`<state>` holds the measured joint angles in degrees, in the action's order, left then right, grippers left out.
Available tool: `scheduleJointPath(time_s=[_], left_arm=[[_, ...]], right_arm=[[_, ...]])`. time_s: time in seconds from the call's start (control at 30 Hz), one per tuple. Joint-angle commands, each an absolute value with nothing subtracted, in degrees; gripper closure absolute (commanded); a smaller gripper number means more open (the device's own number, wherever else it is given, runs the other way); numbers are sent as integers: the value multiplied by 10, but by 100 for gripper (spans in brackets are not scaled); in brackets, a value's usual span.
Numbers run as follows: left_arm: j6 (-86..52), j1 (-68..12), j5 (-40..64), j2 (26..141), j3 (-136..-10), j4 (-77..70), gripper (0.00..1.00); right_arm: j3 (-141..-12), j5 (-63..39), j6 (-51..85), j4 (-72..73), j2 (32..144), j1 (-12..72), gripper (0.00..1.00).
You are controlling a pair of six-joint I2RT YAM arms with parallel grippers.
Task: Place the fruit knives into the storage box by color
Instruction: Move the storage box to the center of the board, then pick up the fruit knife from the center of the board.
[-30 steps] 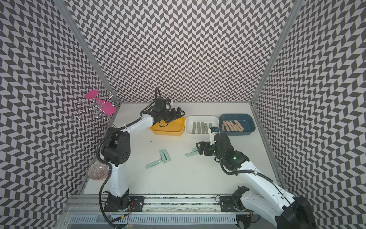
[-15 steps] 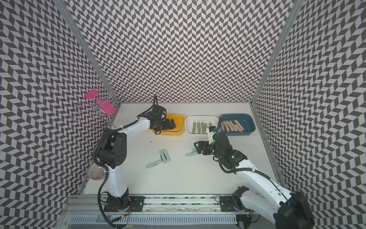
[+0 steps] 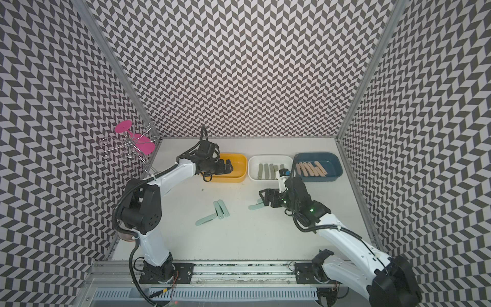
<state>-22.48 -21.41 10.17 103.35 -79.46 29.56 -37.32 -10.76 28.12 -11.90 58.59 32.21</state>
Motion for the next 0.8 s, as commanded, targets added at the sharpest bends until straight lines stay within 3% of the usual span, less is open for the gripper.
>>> scheduleJointPath(time_s=[0.0,0.23,0.47,0.77], left_arm=[[-243,-219,104,953,-778,269,0],[-296,-219,86,801,-613,253,0],[-330,-217,61,688,-454,242,0],[-322,-159,54,650,-424,243,0]], right_arm=[[-373,-116,285,-82,589,330,14],[-358,-129,298,-50,602,360,15],[-383,-116,259,-39,685,445,21],[-477,-17,225,-57,860,574,34]])
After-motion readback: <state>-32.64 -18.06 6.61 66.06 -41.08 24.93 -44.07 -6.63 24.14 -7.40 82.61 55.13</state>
